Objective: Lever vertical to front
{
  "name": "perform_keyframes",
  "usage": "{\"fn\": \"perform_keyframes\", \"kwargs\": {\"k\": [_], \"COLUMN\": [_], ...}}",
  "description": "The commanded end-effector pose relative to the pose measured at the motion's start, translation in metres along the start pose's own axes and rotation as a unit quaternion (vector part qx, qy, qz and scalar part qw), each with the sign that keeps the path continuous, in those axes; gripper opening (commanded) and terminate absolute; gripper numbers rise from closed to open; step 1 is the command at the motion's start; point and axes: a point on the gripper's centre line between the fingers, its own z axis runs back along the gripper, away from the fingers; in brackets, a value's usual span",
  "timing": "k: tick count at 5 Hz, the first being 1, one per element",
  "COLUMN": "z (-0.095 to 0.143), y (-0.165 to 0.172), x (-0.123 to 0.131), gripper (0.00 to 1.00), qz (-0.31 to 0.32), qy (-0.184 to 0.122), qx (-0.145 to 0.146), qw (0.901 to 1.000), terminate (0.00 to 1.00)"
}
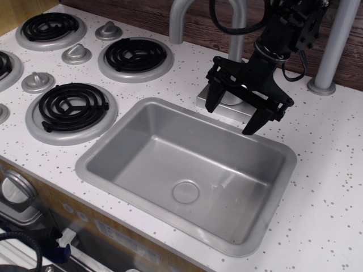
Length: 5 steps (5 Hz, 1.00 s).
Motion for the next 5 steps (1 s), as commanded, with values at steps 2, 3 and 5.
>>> {"fn": "perform_keyframes", "kwargs": {"k": [2,3,5], "z": [0.003,0.013,0.030], "y": [0.001,0.000,-0.002], "x": [0.004,0.019,0.044], "gripper": [1.00,1.00,1.00], "qz": [0.010,0.005,-0.004], "qy": [-0.060,-0.088,-0.125], "qx": [-0.015,-0.018,-0.024], "qw": [0.9980,0.9959,0.9919], "terminate": [0.00,0.00,0.00]}}
